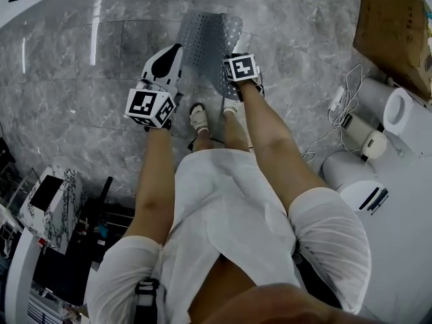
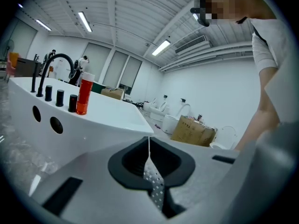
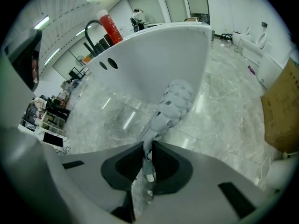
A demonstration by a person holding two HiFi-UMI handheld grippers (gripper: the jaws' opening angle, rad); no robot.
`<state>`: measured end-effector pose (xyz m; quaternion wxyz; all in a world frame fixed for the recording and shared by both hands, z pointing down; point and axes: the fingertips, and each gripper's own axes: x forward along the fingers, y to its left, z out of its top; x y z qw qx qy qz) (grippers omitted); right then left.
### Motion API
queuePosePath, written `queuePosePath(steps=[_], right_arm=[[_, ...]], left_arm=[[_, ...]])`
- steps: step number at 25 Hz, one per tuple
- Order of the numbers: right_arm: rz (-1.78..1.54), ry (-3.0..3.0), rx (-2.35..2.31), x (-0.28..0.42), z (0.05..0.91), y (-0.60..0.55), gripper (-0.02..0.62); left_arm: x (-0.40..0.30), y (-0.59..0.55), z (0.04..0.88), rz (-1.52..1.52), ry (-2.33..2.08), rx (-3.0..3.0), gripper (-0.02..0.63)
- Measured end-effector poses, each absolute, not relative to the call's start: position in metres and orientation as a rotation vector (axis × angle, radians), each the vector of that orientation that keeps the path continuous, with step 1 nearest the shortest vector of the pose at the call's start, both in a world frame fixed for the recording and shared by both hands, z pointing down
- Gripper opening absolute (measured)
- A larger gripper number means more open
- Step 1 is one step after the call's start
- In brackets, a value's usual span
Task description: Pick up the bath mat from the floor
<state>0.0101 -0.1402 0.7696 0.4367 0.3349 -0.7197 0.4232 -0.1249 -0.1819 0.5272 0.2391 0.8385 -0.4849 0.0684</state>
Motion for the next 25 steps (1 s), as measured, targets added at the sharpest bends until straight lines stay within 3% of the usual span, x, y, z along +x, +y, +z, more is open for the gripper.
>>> queuePosePath(steps=[25], right_arm=[[1.014,-1.877,0.817,0.018,0.554,-0.116,0.058]], left_arm=[[-0.164,-0.136,0.387,0.218,-1.419,2.298,0.017]])
